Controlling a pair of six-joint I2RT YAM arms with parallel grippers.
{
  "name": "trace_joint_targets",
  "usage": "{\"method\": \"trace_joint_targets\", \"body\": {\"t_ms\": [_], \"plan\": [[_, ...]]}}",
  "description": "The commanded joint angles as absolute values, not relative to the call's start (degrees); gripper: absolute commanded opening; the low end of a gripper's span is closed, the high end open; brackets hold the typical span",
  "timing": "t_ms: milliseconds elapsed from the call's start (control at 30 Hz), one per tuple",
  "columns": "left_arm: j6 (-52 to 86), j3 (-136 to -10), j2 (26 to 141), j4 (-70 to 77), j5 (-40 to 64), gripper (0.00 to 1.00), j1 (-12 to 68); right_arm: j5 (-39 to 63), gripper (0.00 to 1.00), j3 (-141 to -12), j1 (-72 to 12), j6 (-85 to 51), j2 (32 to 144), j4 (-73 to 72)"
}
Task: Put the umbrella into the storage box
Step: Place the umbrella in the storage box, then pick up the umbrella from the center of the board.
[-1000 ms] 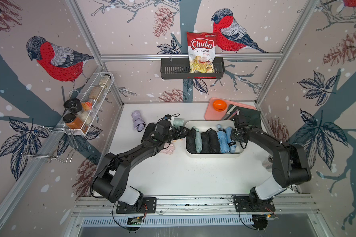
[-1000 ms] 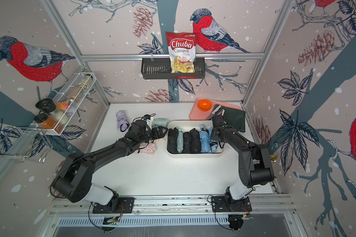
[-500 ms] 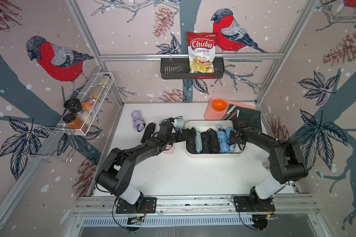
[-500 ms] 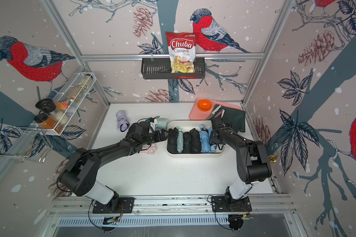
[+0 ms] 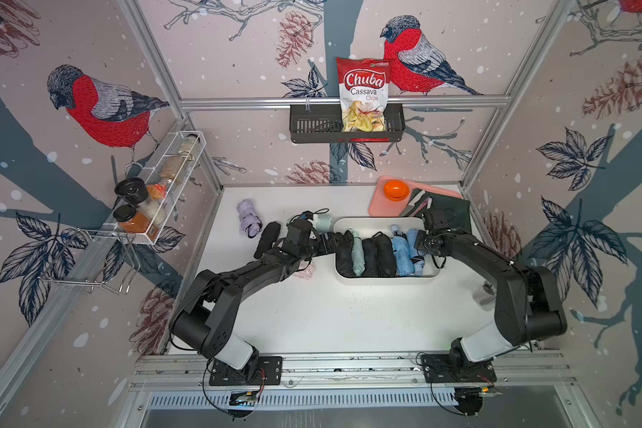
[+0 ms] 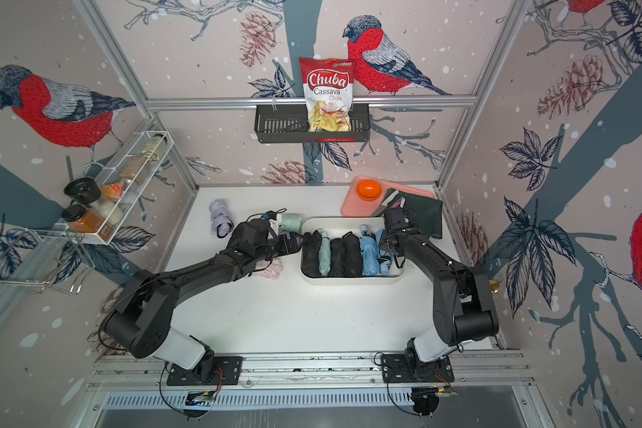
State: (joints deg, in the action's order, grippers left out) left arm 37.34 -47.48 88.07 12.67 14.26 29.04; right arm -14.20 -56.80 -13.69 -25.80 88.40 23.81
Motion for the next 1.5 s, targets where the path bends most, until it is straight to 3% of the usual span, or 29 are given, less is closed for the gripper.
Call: {"method": "trace_joint_targets", "body": {"t_ms": [0, 433, 733, 933, 1200, 1467], "plan": [[36.0, -48.1, 87.3, 11.1, 11.8, 0.96, 29.0, -16.0, 0.21, -57.6, -14.4, -26.2, 86.8, 25.8], [37.6, -44.7, 80.7, 4.9, -1.0, 0.97, 27.5, -15.2, 0.37, -61.1, -24.8, -25.8, 81.2, 24.6], [46.4, -34.0, 68.0, -1.8, -8.4, 0.96, 17.3, -7.7, 0.5, -62.6, -34.6, -22.9, 83.0, 15.3], [47.3, -29.7, 61.3, -4.0, -8.7, 0.96, 10.8, -2.2, 0.55, -68.7, -40.6, -18.1, 91.0, 11.6], [46.0, -28.0, 61.2, -0.6, -4.1, 0.95, 1.6, 3.3, 0.57, -85.3, -47.7, -8.9, 107.7, 11.7], [46.6, -27.7, 63.3, 3.2, -0.7, 0.94, -1.2, 0.2, 0.56, -100.2, -50.2, -2.0, 122.4, 16.1]]}}
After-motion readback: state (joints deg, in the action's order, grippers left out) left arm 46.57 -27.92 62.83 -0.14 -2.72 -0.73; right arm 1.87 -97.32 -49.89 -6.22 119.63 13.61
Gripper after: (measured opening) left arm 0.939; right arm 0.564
